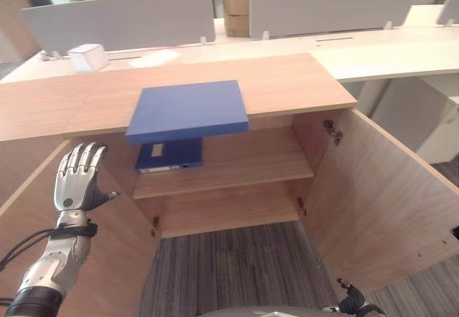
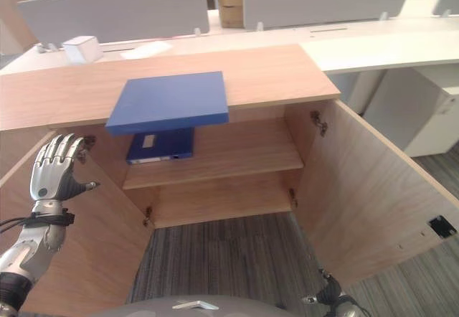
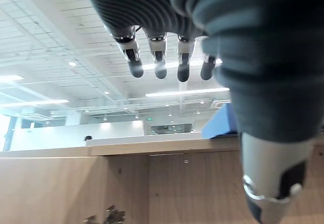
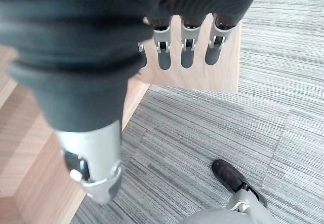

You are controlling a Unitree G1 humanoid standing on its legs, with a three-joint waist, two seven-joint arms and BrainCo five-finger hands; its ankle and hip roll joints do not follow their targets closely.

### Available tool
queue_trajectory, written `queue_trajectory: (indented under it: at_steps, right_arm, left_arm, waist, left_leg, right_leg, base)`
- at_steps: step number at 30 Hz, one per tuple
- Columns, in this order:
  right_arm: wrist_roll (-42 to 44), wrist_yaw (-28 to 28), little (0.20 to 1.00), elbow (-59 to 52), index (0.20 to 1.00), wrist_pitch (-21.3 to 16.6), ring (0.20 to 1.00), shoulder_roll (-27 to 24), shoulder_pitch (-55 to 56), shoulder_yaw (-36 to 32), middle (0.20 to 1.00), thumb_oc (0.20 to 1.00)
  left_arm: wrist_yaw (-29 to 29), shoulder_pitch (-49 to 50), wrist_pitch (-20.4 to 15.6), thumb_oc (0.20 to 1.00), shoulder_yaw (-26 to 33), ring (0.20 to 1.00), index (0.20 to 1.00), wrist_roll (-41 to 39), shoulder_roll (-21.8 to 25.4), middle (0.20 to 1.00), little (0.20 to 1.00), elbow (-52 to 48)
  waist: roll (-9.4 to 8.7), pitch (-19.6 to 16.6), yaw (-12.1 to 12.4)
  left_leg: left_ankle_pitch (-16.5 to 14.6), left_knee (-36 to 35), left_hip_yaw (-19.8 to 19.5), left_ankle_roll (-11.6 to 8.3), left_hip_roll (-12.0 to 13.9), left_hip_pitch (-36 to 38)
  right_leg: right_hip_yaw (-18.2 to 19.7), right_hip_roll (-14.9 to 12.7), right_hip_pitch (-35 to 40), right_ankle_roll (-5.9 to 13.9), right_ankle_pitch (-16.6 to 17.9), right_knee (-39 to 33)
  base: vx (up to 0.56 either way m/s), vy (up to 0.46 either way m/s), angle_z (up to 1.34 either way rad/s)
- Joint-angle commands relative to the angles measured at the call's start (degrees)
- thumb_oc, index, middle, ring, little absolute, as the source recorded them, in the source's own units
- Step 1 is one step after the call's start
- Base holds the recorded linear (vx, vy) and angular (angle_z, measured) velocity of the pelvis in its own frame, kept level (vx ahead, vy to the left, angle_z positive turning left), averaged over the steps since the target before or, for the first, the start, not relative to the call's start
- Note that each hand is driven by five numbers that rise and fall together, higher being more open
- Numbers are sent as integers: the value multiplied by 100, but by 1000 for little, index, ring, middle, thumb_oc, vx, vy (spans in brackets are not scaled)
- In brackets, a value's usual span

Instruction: Put the empty folder in the office cabinet

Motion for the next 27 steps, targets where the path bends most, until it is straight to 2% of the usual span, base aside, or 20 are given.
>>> queue_trajectory:
  at_steps: [1, 3, 4, 8, 27]
  right_arm:
    - [65, -146, 1000, -116, 1000, -150, 1000, 39, -374, 77, 1000, 1000]
    - [71, -159, 1000, -144, 1000, -163, 1000, 14, -367, 107, 1000, 1000]
    - [92, -188, 1000, -188, 1000, -160, 1000, 14, -366, 149, 1000, 1000]
    - [100, -198, 1000, -214, 1000, -165, 1000, 41, -314, 145, 1000, 1000]
    - [92, -244, 1000, -424, 1000, -208, 1000, 12, -134, 204, 1000, 1000]
  left_arm:
    - [303, -341, 94, 1000, 180, 1000, 1000, 117, 454, 1000, 1000, 71]
    - [334, -485, 146, 1000, 83, 1000, 1000, 134, 502, 1000, 1000, 142]
    - [427, -938, 218, 1000, -233, 1000, 1000, 163, 547, 1000, 1000, 292]
    - [472, -1179, 247, 1000, -441, 1000, 1000, 209, 567, 1000, 1000, 424]
    - [616, -1952, 501, 1000, -1014, 1000, 1000, 341, 615, 1000, 1000, 1037]
  waist:
    - [-213, 163, 18]
    - [-232, 165, -58]
    - [-286, 158, -146]
    - [-319, 139, -207]
    - [-399, 119, -472]
  left_leg:
    - [-565, 11, -65, 23, -167, 276]
    - [-595, 11, -40, 39, -181, 280]
    - [-659, 11, 75, 77, -238, 302]
    - [-718, 11, 193, 110, -288, 362]
    - [-851, 11, 522, 152, -374, 534]
  right_leg:
    - [5, -369, 148, 249, 30, 75]
    - [51, -381, 115, 267, 60, 77]
    - [195, -435, 18, 318, 143, 82]
    - [350, -453, -34, 348, 186, 80]
    - [662, -471, -179, 421, 318, 78]
  base:
    - [0, 1, -20]
    - [26, 59, -5]
    - [49, 101, -2]
    - [35, 47, -24]
    - [21, 17, -12]
